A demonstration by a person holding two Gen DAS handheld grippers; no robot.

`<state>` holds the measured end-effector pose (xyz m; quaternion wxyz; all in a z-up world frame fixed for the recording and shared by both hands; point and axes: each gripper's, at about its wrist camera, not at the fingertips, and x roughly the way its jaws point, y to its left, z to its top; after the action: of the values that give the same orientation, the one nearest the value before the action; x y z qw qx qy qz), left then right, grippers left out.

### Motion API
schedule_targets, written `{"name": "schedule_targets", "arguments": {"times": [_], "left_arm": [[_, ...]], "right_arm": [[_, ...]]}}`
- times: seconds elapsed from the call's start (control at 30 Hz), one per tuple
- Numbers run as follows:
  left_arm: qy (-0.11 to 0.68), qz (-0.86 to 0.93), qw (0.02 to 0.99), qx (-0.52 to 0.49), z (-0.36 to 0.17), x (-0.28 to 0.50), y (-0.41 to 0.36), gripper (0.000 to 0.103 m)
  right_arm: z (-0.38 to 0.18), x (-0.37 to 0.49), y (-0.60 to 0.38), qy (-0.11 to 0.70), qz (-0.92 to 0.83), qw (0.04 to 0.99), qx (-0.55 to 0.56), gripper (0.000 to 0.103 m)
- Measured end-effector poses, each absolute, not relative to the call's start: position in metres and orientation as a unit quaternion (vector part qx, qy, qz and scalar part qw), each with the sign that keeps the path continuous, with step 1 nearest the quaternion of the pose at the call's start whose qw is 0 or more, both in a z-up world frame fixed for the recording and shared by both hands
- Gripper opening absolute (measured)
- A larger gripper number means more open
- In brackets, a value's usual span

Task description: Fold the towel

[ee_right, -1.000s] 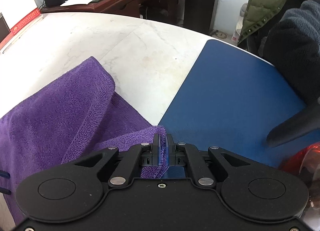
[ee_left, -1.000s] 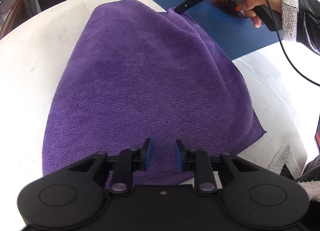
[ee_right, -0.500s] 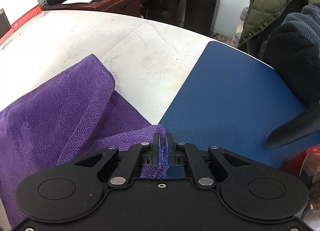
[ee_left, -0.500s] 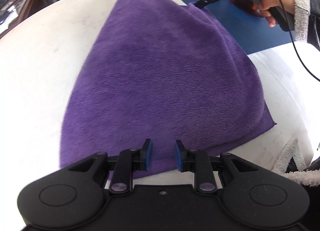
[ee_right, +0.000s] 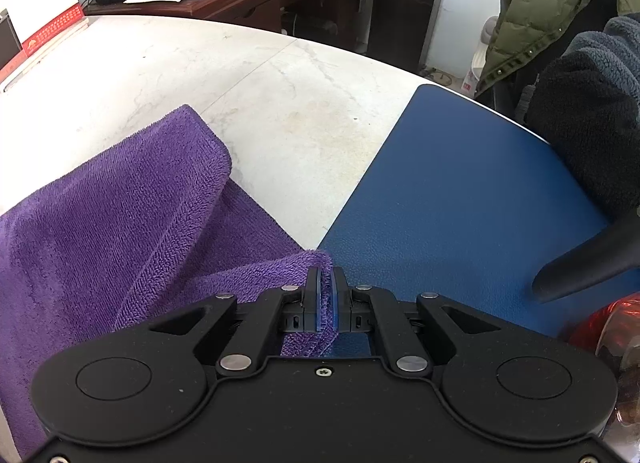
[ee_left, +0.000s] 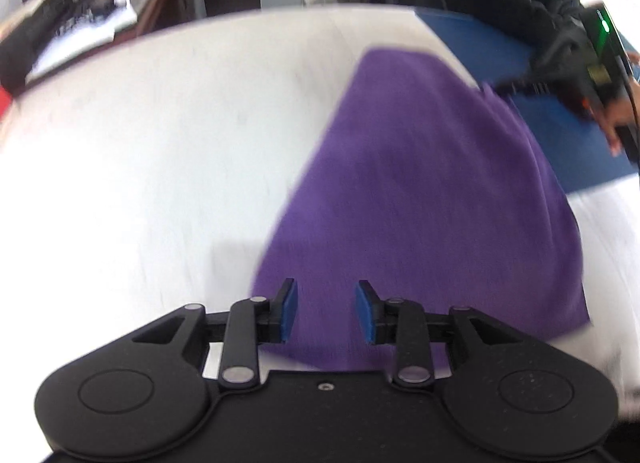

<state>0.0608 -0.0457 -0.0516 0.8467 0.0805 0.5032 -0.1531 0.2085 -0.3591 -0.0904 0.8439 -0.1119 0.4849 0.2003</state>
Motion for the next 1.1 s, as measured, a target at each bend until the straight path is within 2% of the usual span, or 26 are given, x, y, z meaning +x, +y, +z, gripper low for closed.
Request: {"name": "schedule_targets", "arguments": {"times": [0.3, 0.43, 0.6, 0.83, 1.1], "left_arm": [[0.423, -0.207, 0.869, 0.153, -0.058, 0.18, -0.13, 0.03], [0.42, -0.223, 0.858, 0.194, -0.076, 0.209, -0.162, 0.03], [0.413, -0.228, 0.847, 0.244, -0.099, 0.214, -0.175, 0.03], [0.38, -0.199, 0.85, 0.306, -0.119, 0.206, -0.172, 0.044], [0.374, -0.153, 0.858, 0.318, -0.125, 0.207, -0.15, 0.045]], "right_arm": [[-0.091, 0.207, -0.357, 0.482, 0.195, 0.847, -0.11, 0.005], [-0.091, 0.207, -0.357, 0.482, 0.192, 0.848, -0.106, 0.005], [-0.091, 0.208, -0.357, 0.484, 0.19, 0.848, -0.101, 0.005], [-0.091, 0.208, -0.356, 0.482, 0.19, 0.849, -0.103, 0.005], [-0.093, 0.209, -0.357, 0.479, 0.191, 0.85, -0.104, 0.005]]}}
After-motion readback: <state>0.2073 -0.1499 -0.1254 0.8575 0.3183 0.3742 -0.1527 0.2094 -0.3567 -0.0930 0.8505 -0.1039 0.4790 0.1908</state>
